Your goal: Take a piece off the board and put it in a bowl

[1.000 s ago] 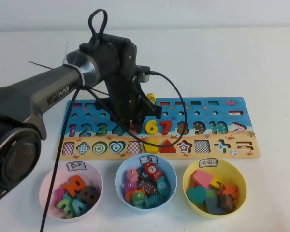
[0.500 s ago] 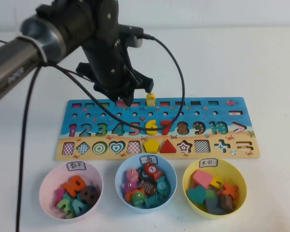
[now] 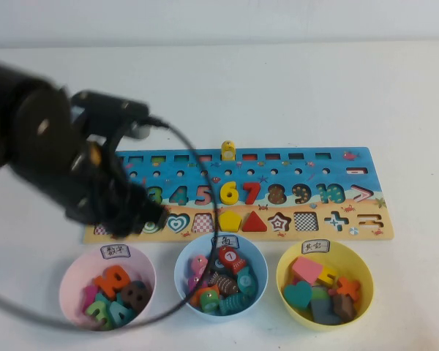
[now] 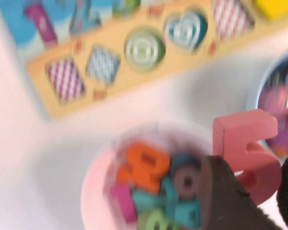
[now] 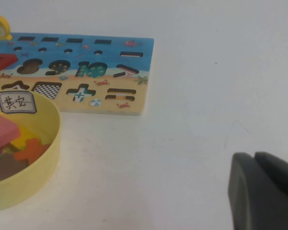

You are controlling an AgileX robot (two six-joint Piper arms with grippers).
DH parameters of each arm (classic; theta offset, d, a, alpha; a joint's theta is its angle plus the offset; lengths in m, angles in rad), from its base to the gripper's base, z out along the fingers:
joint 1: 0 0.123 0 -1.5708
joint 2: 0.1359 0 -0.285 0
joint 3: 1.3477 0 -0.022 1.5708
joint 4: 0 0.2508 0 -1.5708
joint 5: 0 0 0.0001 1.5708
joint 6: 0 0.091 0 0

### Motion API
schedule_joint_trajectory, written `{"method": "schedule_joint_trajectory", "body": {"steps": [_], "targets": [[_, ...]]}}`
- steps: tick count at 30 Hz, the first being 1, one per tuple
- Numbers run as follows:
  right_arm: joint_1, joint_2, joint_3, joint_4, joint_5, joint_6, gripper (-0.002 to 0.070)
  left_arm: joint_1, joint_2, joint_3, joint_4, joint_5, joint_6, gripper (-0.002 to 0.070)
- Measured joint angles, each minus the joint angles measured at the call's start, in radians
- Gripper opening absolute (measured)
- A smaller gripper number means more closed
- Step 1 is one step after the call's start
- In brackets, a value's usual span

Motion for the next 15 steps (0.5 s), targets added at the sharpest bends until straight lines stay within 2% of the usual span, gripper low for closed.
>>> {"method": "schedule_joint_trajectory", "body": {"steps": [9, 15], "targets": [[0.000, 0.000, 0.000, 0.000, 0.000, 0.000, -0.0017, 0.000, -0.360, 0.414, -0.034, -0.207, -0.002, 0.0207], [0.000, 0.000, 0.000, 0.000, 0.000, 0.000, -0.0017, 0.000, -0.425, 0.536, -0.053, -0.231, -0.002, 0.0207]]}}
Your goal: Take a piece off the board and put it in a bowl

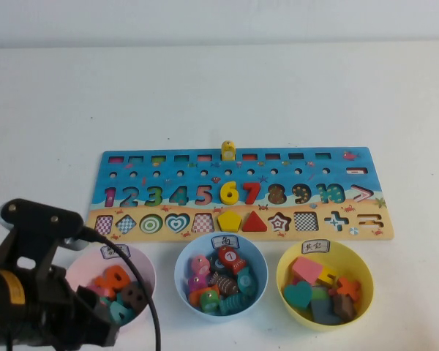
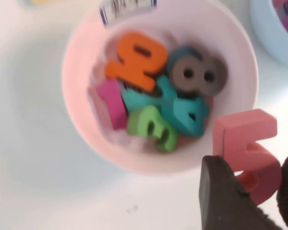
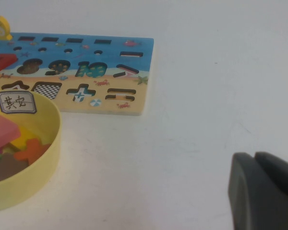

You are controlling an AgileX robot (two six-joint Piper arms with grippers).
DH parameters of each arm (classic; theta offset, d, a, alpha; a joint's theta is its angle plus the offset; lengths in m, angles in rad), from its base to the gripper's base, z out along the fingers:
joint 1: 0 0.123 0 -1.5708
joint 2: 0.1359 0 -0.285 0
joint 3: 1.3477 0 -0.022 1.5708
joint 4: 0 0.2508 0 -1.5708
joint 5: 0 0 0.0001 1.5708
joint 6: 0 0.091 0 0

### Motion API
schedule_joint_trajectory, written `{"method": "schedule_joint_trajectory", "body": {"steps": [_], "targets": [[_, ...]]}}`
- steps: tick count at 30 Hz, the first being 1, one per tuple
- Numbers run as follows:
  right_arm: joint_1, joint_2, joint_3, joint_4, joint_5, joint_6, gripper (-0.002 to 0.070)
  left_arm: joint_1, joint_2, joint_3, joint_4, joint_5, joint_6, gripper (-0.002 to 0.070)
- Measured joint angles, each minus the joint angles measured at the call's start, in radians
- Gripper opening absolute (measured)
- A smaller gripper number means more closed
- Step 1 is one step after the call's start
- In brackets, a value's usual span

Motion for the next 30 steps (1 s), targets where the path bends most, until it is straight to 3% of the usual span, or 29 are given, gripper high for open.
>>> {"method": "schedule_joint_trajectory", "body": {"steps": [17, 30], "targets": [[0.000, 0.000, 0.000, 0.000, 0.000, 0.000, -0.0017, 0.002, 0.209, 0.019, -0.057, -0.175, 0.000, 0.0207], [0.000, 0.000, 0.000, 0.000, 0.000, 0.000, -0.0017, 0.074, 0.323, -0.022, -0.053, -0.193, 0.000, 0.0207]]}}
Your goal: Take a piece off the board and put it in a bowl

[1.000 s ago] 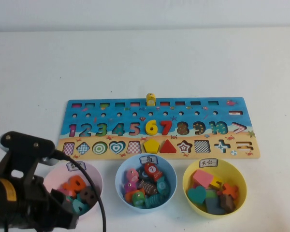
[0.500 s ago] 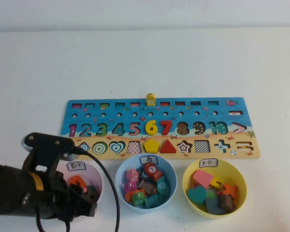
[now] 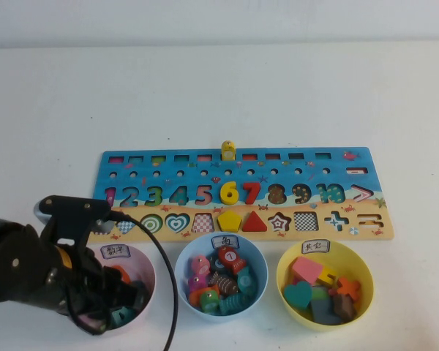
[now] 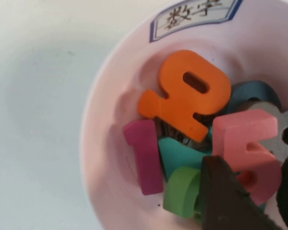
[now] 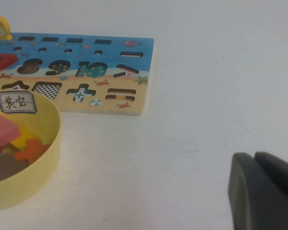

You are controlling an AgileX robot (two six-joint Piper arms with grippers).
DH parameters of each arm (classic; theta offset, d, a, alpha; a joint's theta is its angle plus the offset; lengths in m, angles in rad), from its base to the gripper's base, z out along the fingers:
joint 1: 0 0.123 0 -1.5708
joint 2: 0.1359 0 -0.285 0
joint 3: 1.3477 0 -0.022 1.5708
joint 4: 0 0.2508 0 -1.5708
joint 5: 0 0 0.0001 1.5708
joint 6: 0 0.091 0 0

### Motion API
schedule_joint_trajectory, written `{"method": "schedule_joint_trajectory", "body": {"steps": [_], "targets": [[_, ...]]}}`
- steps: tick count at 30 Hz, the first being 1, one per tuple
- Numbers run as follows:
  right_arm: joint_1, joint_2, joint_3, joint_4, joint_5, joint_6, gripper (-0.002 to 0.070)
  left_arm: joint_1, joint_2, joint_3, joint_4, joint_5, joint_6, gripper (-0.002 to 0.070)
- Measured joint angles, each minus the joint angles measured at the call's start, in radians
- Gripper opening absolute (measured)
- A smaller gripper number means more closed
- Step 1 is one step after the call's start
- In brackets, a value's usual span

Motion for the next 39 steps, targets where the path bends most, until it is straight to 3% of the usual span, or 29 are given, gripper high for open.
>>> {"method": "schedule_joint_trajectory", "body": {"steps": [7, 15, 23, 26, 31, 34, 39], "targets": [[0.000, 0.000, 0.000, 0.000, 0.000, 0.000, -0.0017, 0.003, 0.000, 0.000, -0.011, 0.002, 0.007, 0.0217], [0.000, 0.000, 0.000, 0.000, 0.000, 0.000, -0.0017, 0.003, 0.000, 0.000, -0.018, 0.013, 0.013, 0.0379], [0.000, 0.000, 0.000, 0.000, 0.000, 0.000, -0.0017, 0.003, -0.152, 0.000, -0.040, 0.068, 0.013, 0.0391], [0.000, 0.000, 0.000, 0.000, 0.000, 0.000, -0.0017, 0.003, -0.283, 0.000, -0.045, 0.089, 0.013, 0.0323], [0.000, 0.000, 0.000, 0.000, 0.000, 0.000, -0.0017, 0.003, -0.515, 0.015, -0.045, 0.076, 0.015, 0.0076], [0.000, 0.000, 0.000, 0.000, 0.000, 0.000, -0.0017, 0.003, -0.656, 0.079, -0.045, 0.035, 0.020, 0.0020], [0.000, 0.000, 0.000, 0.000, 0.000, 0.000, -0.0017, 0.003, -0.887, 0.225, -0.049, -0.024, 0.020, 0.0001]]}}
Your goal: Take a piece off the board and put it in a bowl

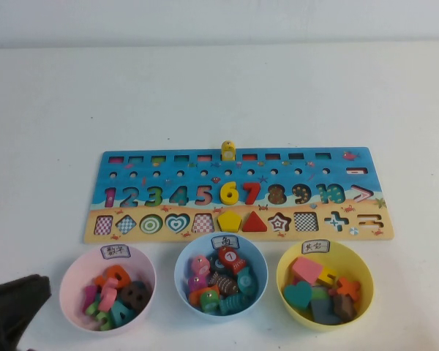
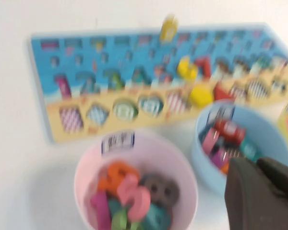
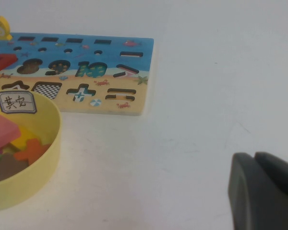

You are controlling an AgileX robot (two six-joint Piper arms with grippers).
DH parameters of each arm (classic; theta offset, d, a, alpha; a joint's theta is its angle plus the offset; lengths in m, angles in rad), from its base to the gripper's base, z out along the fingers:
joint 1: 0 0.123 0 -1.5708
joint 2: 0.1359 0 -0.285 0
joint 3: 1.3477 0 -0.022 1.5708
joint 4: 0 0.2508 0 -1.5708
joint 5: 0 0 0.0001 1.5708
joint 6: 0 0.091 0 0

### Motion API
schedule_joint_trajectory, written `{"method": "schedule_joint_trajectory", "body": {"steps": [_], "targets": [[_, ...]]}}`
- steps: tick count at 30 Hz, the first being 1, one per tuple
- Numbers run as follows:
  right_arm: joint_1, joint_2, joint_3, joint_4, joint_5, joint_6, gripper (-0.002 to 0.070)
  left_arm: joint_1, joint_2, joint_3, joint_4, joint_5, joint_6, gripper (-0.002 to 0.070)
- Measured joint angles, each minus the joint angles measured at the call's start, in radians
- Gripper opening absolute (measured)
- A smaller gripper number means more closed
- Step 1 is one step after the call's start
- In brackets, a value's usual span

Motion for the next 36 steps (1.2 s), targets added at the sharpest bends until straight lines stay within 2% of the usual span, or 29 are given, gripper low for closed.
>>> {"method": "schedule_joint_trajectory", "body": {"steps": [7, 11, 20, 25, 29, 32, 36], "targets": [[0.000, 0.000, 0.000, 0.000, 0.000, 0.000, -0.0017, 0.000, -0.353, 0.158, -0.004, -0.184, 0.031, -0.0002], [0.000, 0.000, 0.000, 0.000, 0.000, 0.000, -0.0017, 0.000, -0.465, 0.228, -0.006, -0.200, 0.040, -0.0002], [0.000, 0.000, 0.000, 0.000, 0.000, 0.000, -0.0017, 0.000, -0.479, 0.292, 0.009, -0.199, 0.045, -0.0002], [0.000, 0.000, 0.000, 0.000, 0.000, 0.000, -0.0017, 0.000, -0.479, 0.294, 0.136, -0.203, 0.049, -0.0002], [0.000, 0.000, 0.000, 0.000, 0.000, 0.000, -0.0017, 0.002, -0.479, 0.327, 0.238, -0.290, 0.065, -0.0003], [0.000, 0.000, 0.000, 0.000, 0.000, 0.000, -0.0017, 0.055, -0.479, 0.375, 0.296, -0.375, 0.073, -0.0003], [0.000, 0.000, 0.000, 0.000, 0.000, 0.000, -0.0017, 0.204, -0.479, 0.430, 0.294, -0.456, 0.078, -0.0003]]}}
